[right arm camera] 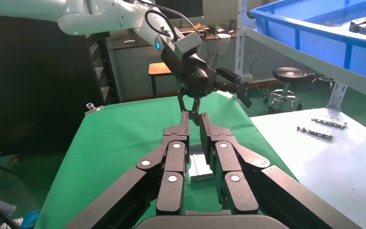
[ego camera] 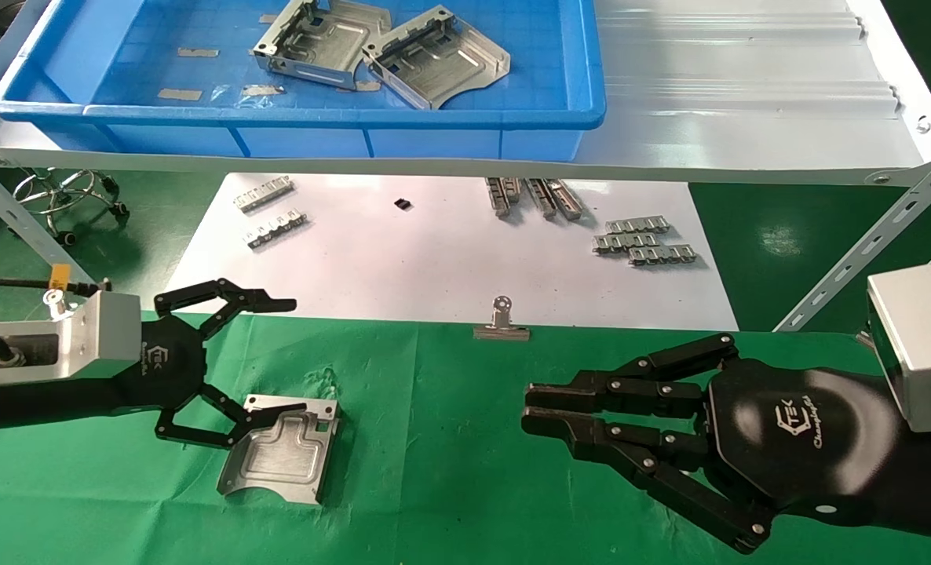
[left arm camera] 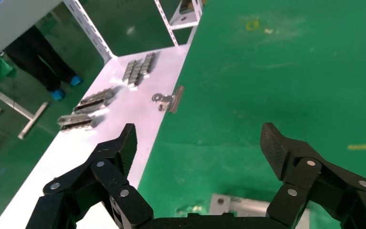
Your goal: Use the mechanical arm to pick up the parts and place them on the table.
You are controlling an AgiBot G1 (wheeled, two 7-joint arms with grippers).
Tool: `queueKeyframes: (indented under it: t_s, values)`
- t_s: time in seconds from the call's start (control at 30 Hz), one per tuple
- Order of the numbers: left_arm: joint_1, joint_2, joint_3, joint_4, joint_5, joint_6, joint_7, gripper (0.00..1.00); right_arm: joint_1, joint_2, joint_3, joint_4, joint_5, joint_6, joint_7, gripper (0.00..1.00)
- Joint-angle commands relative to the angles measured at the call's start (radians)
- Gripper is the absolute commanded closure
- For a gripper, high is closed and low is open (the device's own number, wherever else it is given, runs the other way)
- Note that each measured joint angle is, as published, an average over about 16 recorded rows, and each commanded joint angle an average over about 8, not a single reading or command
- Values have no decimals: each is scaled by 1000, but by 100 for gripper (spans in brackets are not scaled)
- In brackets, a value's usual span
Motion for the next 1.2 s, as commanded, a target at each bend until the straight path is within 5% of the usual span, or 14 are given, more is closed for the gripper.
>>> queueKeyframes:
  t_s: [0.03,1.2]
  values:
    - [20,-8,-19,-37,-10,-4,-33,0,0,0,0,0,0,0,0,0]
    - [365,-145,-348,-691,-189,-73,-608,0,0,0,0,0,0,0,0,0]
